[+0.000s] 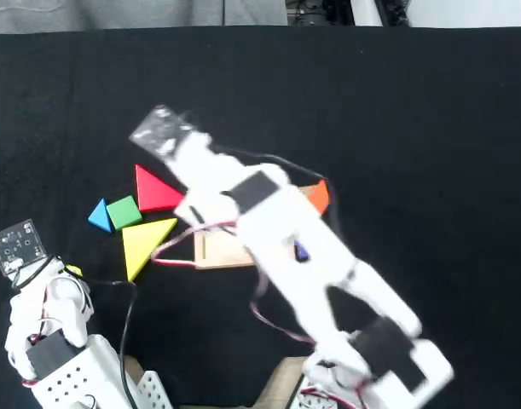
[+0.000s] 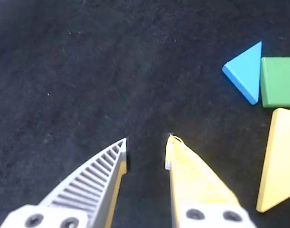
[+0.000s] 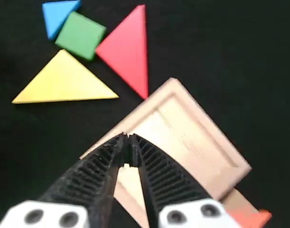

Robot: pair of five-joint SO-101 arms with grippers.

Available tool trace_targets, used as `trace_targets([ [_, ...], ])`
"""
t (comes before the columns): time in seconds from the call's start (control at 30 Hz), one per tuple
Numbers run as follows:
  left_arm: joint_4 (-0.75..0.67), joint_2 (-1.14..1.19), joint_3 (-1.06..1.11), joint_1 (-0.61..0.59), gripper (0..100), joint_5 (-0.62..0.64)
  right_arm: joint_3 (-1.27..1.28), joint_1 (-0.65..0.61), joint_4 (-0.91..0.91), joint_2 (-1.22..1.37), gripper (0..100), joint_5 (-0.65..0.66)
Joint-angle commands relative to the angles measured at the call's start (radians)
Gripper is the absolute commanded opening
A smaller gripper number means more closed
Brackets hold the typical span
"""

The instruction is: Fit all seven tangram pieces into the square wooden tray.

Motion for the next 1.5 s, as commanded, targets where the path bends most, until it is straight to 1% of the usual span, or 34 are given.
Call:
trace_targets([
  [0.0, -0.003, 0.000, -0.004, 0.018, 15, 0.003, -0.171, -0.048, 0.005, 0.131, 8.3, -0.008],
  [0.1, -0.003, 0.000, -0.002, 0.018, 18, 0.006, -0.278, -0.052, 0.005, 0.248, 19.8, 0.000],
  [0.17, -0.003, 0.000, -0.002, 0.018, 19, 0.009, -0.351, -0.052, 0.003, 0.325, 23.7, 0.000],
  [0.5, -0.020, -0.003, 0.008, 0.025, 19, 0.011, -0.690, -0.068, 0.003, 0.731, 24.7, 0.000],
  [0.63, -0.021, -0.003, 0.008, 0.025, 19, 0.011, -0.811, -0.068, 0.014, 0.842, 28.6, -0.006],
  [0.73, -0.023, -0.003, 0.010, 0.025, 19, 0.011, -0.894, -0.081, 0.064, 0.885, 29.6, -0.008],
  [0.83, -0.025, -0.003, 0.018, 0.025, 19, 0.011, -0.981, -0.094, 0.189, 0.891, 29.4, 0.000],
  [0.97, -0.025, -0.005, 0.018, 0.025, 19, 0.011, -1.171, -0.087, 0.427, 0.894, 29.2, 0.029],
  [1.17, -0.025, -0.005, 0.019, 0.025, 19, 0.011, -1.448, -0.087, 0.707, 0.892, 18.0, 0.040],
  [1.23, -0.025, -0.005, 0.019, 0.025, 19, 0.011, -1.501, -0.060, 0.723, 0.888, 16.9, 0.038],
  [1.3, -0.015, -0.005, 0.016, 0.036, 19, 0.008, -1.497, -0.014, 0.723, 0.855, 16.1, 0.035],
  [1.37, -0.014, -0.003, 0.022, 0.067, 19, 0.005, -1.443, 0.032, 0.721, 0.802, 12.9, 0.035],
  [1.47, -0.014, -0.003, 0.022, 0.074, 19, 0.003, -1.299, 0.071, 0.721, 0.657, 6.8, 0.034],
])
